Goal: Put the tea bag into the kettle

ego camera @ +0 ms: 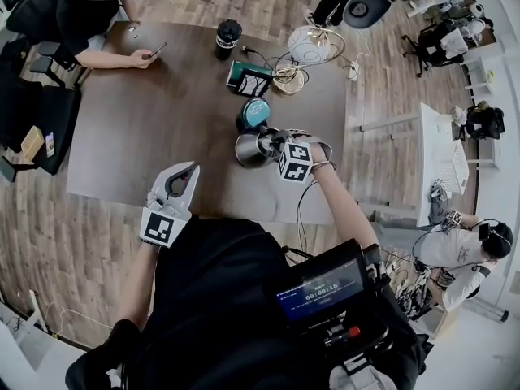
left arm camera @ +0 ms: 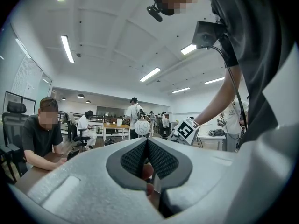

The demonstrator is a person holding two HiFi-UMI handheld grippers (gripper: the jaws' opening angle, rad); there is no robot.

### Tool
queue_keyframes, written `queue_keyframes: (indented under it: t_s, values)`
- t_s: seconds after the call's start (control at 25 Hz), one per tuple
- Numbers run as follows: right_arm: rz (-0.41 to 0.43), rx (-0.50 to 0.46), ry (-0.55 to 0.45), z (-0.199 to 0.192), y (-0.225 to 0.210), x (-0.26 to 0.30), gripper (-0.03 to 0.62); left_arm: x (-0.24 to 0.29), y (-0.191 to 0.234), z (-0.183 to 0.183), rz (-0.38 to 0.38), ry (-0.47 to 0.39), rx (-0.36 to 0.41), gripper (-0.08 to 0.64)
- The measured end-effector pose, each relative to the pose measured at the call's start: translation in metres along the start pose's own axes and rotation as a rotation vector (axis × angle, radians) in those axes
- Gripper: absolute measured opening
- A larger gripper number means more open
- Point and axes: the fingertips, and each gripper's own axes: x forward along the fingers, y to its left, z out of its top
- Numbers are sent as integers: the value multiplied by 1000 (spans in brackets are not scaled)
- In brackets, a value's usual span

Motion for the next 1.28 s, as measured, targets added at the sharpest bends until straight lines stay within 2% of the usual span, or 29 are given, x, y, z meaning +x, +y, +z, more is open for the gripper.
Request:
queue_keyframes:
  t_s: [0.44,0.8,0.92,1.04,1.28]
  values:
    - [4,56,-20,4,3,0,25,-1,-4,1,-21,12,9,-15]
    - [56,112,-22,4,9,-5,25,7,-10,3,-51,7,10,-15]
    - [28,126,-32,4,5,-8,25,7,-11,3,-54,6,4,-15]
    - [-65,250,-126,8,-9,-24,25,9,-13,4,-62,5,10,-15]
    - [-271,688,-524,24,-24,-87,23,20,-22,2,-108,20,25,-15]
